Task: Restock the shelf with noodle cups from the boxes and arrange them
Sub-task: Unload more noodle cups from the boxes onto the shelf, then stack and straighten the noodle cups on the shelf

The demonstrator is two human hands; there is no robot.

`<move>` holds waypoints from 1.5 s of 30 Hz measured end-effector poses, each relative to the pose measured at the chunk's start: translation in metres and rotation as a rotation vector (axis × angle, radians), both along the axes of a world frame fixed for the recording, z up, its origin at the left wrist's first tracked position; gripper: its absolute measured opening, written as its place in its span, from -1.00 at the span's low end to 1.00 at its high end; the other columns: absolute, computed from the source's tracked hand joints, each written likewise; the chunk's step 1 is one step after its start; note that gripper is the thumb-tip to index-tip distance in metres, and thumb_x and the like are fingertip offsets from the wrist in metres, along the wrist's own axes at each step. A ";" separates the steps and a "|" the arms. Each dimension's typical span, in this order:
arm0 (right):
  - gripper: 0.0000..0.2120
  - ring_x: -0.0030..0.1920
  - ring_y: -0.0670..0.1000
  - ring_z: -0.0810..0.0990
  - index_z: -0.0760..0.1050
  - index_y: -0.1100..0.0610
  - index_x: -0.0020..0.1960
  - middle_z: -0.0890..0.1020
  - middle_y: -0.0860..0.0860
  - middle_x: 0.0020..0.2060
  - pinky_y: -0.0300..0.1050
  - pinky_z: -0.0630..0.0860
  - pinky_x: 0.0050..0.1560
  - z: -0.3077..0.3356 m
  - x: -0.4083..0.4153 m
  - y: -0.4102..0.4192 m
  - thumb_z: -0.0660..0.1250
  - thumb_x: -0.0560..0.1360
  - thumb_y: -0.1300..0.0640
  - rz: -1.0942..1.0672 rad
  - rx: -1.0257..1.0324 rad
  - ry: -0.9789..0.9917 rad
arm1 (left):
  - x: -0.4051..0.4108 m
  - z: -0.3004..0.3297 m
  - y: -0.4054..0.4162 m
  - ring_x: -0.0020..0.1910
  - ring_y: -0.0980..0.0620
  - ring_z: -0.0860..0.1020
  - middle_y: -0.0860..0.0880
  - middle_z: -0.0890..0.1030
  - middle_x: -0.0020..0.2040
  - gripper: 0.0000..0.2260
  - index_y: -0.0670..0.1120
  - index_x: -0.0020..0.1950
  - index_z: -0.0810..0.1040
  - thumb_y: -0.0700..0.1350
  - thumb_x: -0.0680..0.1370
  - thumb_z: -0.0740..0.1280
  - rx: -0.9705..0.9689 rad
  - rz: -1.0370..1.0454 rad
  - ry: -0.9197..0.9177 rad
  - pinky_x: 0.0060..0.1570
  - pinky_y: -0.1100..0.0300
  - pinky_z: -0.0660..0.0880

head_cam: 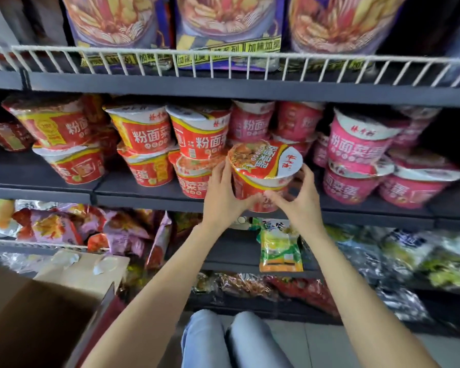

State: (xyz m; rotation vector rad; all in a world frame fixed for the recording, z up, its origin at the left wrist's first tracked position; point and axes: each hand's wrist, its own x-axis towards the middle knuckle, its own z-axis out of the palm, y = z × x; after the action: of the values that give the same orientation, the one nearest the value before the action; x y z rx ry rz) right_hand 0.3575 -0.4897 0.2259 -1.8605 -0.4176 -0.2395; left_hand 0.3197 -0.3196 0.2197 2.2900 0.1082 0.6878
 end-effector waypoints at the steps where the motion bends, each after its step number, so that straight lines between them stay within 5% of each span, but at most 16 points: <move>1: -0.12 0.34 -0.17 0.34 0.13 0.04 0.50 0.36 -0.07 0.40 -0.15 0.35 0.33 -0.002 0.010 0.003 0.54 0.34 -0.02 -0.019 -0.023 0.001 | 0.010 -0.003 0.002 0.42 -0.05 0.26 -0.09 0.28 0.45 -0.13 -0.07 0.54 0.15 0.19 0.37 0.47 0.032 0.048 0.019 0.37 0.01 0.32; 4: -0.08 0.37 -0.10 0.32 0.09 0.11 0.52 0.33 0.00 0.42 -0.20 0.31 0.32 -0.015 0.034 0.021 0.54 0.34 -0.02 -0.041 -0.092 0.012 | 0.023 -0.010 0.011 0.36 -0.09 0.31 -0.08 0.32 0.40 -0.28 -0.08 0.48 0.29 0.14 0.42 0.45 0.126 0.202 0.072 0.26 -0.01 0.41; 8: -0.06 0.37 0.06 0.37 0.02 0.16 0.54 0.32 0.10 0.39 -0.06 0.39 0.27 -0.037 0.044 0.046 0.50 0.38 -0.06 -0.088 -0.087 0.020 | 0.018 -0.017 0.015 0.28 -0.14 0.38 -0.13 0.41 0.33 -0.47 -0.10 0.40 0.40 -0.06 0.45 0.43 0.208 0.214 -0.105 0.10 -0.09 0.51; 13: -0.10 0.38 0.05 0.36 -0.07 0.08 0.56 0.29 0.09 0.42 -0.05 0.38 0.29 -0.038 0.047 0.037 0.46 0.45 0.12 -0.028 -0.150 0.068 | 0.018 -0.014 0.016 0.43 -0.15 0.25 -0.07 0.30 0.47 -0.40 0.01 0.50 0.26 -0.02 0.49 0.37 0.488 0.094 0.109 0.31 -0.14 0.35; 16: -0.29 0.44 0.08 0.27 0.10 0.14 0.54 0.23 0.11 0.48 -0.05 0.29 0.36 -0.031 0.041 0.006 0.37 0.52 0.08 -0.030 -0.392 0.037 | 0.011 0.003 0.001 0.41 -0.19 0.25 -0.12 0.31 0.45 -0.46 -0.04 0.46 0.32 -0.02 0.51 0.35 0.542 0.171 0.151 0.30 -0.11 0.34; 20: -0.70 0.15 -0.02 0.57 0.52 0.10 0.27 0.62 0.00 0.15 -0.05 0.49 0.17 -0.008 0.023 -0.057 0.31 0.55 0.09 -0.059 -0.465 -0.071 | 0.011 0.027 -0.035 0.20 -0.21 0.45 -0.15 0.51 0.24 -0.64 -0.14 0.25 0.52 -0.10 0.46 0.37 0.556 -0.022 -0.162 0.16 -0.06 0.44; 24: -0.80 -0.13 -0.14 0.64 0.61 0.05 0.13 0.70 -0.10 -0.09 -0.10 0.58 -0.03 0.015 0.011 -0.131 0.33 0.54 0.12 -0.157 -0.431 -0.146 | 0.028 0.041 -0.099 0.10 -0.02 0.50 -0.04 0.59 0.11 -0.69 -0.10 0.22 0.55 -0.03 0.52 0.24 0.482 -0.352 -0.303 0.10 0.15 0.43; 28: -0.82 -0.15 -0.15 0.61 0.62 0.07 0.11 0.70 -0.08 -0.11 -0.13 0.58 -0.05 0.023 0.013 -0.203 0.35 0.52 0.13 -0.335 -0.405 -0.230 | 0.052 0.033 -0.170 -0.02 -0.04 0.56 -0.02 0.61 0.04 -0.65 -0.09 0.20 0.55 0.04 0.51 0.22 0.424 -0.335 -0.225 -0.11 0.11 0.53; 33: -0.57 0.17 0.12 0.50 0.45 0.10 0.31 0.52 0.06 0.18 -0.11 0.42 0.03 0.008 0.048 -0.272 0.42 0.47 0.08 -0.475 -0.460 -0.191 | 0.085 0.022 -0.237 0.07 -0.19 0.53 -0.13 0.58 0.08 -0.61 -0.14 0.25 0.52 -0.04 0.46 0.37 0.484 -0.363 -0.125 -0.01 0.00 0.49; 38: -0.17 0.44 0.22 0.23 0.13 0.04 0.51 0.14 0.21 0.47 0.07 0.31 0.35 -0.007 0.107 -0.297 0.50 0.39 -0.03 -0.453 -0.394 0.011 | 0.137 0.025 -0.276 0.35 -0.17 0.36 -0.15 0.44 0.35 -0.48 -0.15 0.43 0.34 -0.07 0.50 0.36 0.652 -0.367 -0.106 0.38 0.04 0.21; 42: 0.02 0.44 0.24 0.24 -0.02 -0.14 0.52 0.08 0.20 0.49 0.24 0.34 0.35 -0.017 0.144 -0.294 0.56 0.28 -0.13 -0.447 -0.303 0.076 | 0.176 0.024 -0.287 0.45 -0.16 0.23 -0.17 0.30 0.45 -0.38 -0.12 0.53 0.14 0.03 0.56 0.29 0.867 -0.357 -0.043 0.44 0.02 0.12; 45: 0.04 0.40 0.21 0.30 0.03 -0.14 0.51 0.07 0.15 0.48 0.21 0.36 0.34 -0.025 0.161 -0.286 0.58 0.22 -0.17 -0.446 -0.273 0.065 | 0.191 0.014 -0.275 0.36 -0.12 0.39 -0.17 0.42 0.36 -0.30 -0.18 0.50 0.22 0.02 0.47 0.41 1.103 -0.329 -0.080 0.38 0.06 0.27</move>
State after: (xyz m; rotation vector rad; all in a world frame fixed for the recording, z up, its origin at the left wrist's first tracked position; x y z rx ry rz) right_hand 0.5180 -0.7754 0.2011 -2.2112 0.0190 -0.4373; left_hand 0.5106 -0.5949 0.2335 3.1688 -0.8705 0.7577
